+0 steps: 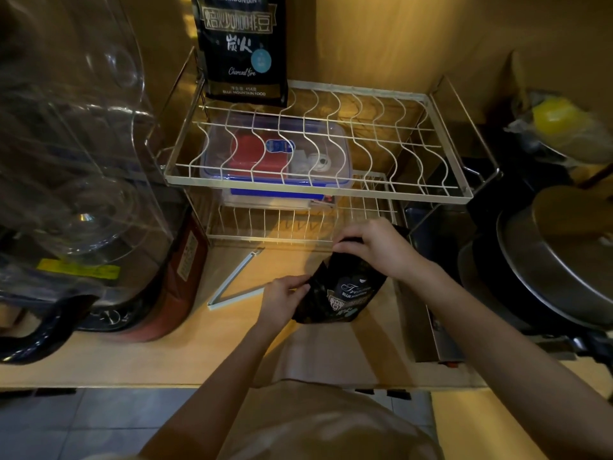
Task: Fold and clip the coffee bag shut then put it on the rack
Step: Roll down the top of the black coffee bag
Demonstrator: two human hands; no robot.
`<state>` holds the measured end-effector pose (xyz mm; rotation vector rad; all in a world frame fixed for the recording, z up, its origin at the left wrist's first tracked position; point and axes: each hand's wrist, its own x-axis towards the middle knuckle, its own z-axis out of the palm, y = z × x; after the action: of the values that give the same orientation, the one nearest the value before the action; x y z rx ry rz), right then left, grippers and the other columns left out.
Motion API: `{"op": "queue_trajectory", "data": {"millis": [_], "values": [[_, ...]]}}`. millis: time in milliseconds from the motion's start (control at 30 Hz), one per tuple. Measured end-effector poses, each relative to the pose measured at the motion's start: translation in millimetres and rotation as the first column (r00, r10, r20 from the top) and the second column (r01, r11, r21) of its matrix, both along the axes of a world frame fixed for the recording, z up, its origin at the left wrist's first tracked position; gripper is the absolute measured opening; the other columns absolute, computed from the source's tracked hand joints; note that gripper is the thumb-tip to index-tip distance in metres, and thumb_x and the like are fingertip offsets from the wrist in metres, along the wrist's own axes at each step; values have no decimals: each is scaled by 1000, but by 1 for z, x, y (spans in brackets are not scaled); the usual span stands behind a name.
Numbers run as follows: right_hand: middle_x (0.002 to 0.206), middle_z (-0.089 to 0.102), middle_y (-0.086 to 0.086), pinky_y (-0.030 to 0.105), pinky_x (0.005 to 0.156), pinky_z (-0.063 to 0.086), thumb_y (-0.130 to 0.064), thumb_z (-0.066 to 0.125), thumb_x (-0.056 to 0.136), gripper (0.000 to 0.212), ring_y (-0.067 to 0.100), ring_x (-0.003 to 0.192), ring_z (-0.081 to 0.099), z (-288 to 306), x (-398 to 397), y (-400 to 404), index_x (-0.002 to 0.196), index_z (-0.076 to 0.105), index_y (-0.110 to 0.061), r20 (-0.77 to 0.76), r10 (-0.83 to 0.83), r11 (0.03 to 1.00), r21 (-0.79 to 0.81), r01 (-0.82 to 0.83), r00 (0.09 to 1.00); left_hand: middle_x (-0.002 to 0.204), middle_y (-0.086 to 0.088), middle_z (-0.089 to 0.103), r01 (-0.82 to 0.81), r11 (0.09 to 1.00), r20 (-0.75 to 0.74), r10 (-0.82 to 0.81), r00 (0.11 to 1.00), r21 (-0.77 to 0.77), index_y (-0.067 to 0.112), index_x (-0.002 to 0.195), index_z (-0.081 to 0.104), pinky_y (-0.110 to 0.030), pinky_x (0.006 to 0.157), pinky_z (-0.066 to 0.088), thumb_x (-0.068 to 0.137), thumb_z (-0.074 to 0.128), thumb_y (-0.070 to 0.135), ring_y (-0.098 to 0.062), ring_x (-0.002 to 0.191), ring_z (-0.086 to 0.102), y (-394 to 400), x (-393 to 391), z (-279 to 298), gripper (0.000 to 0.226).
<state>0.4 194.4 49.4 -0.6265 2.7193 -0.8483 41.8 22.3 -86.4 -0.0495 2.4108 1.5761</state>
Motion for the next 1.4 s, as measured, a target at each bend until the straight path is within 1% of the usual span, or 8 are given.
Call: {"op": "queue_trajectory", "data": {"millis": [167, 333, 633, 933, 1000, 1133, 1233, 1400], "values": [[98, 72, 6, 24, 86, 46, -16, 61, 84, 15, 13, 93, 63, -1, 2, 2, 95, 69, -10, 14, -21, 1000, -20, 22, 1000, 95, -17, 71, 38, 973, -261, -99, 960, -230, 8, 104, 66, -34, 77, 49, 87, 50, 8, -29, 87, 64, 6, 5, -6, 23], [93, 69, -4, 3, 79, 40, -17, 62, 83, 14, 5, 88, 61, 1, 1, 3, 94, 70, -12, 32, -52, 995, -86, 54, 998, 81, -19, 70, -15, 936, -310, -102, 945, -353, 5, 89, 65, -40, 64, 51, 85, 41, 14, -35, 74, 63, 3, 6, -9, 26], [94, 73, 3, 15, 80, 46, -18, 64, 82, 15, 7, 86, 63, 1, 2, 5, 94, 71, -12, 33, -65, 994, -90, 68, 997, 92, -22, 71, -118, 969, -281, 53, 958, -218, -1, 95, 66, -21, 72, 38, 86, 51, 4, -33, 84, 65, -7, 4, -8, 18], [99, 72, 9, 30, 87, 49, -18, 60, 85, 18, 16, 94, 64, 6, 0, -9, 98, 69, -9, 14, -17, 999, -43, 18, 1000, 100, -11, 67, -179, 980, -228, 155, 961, -91, 9, 103, 58, -33, 75, 50, 87, 49, 13, -24, 91, 62, -4, 9, 1, 19], [98, 72, 8, 31, 86, 50, -18, 60, 85, 17, 16, 93, 64, 7, -1, -8, 97, 69, -10, 26, -11, 998, -54, 12, 1000, 110, -5, 59, -132, 991, -238, 120, 964, -36, 14, 97, 55, -33, 82, 48, 81, 48, 27, -21, 102, 56, -6, 17, 4, 22], [100, 72, 9, 35, 88, 51, -17, 60, 85, 17, 17, 95, 64, 7, -4, -9, 97, 69, -9, 38, 7, 998, -67, -5, 999, 134, 1, 42, 7, 988, -234, -44, 971, -154, 20, 97, 61, -30, 98, 35, 66, 55, 51, -12, 122, 34, -14, 24, -3, 44], [101, 72, 9, 35, 89, 50, -16, 60, 85, 17, 17, 96, 64, 9, -7, -12, 97, 69, -9, 39, 49, 998, -52, -47, 998, 137, -7, 44, -15, 990, -259, -22, 966, -139, 15, 90, 65, -33, 98, 39, 71, 70, 30, -17, 122, 40, -15, 19, -3, 24], [102, 72, 6, 30, 88, 49, -17, 59, 86, 17, 15, 96, 63, 11, -12, -15, 98, 68, -11, 33, 106, 994, 27, -107, 994, 136, -10, 44, 22, 992, -245, -53, 968, -125, 4, 79, 61, -24, 96, 37, 80, 62, 9, -7, 117, 36, -12, 10, 1, 5]]}}
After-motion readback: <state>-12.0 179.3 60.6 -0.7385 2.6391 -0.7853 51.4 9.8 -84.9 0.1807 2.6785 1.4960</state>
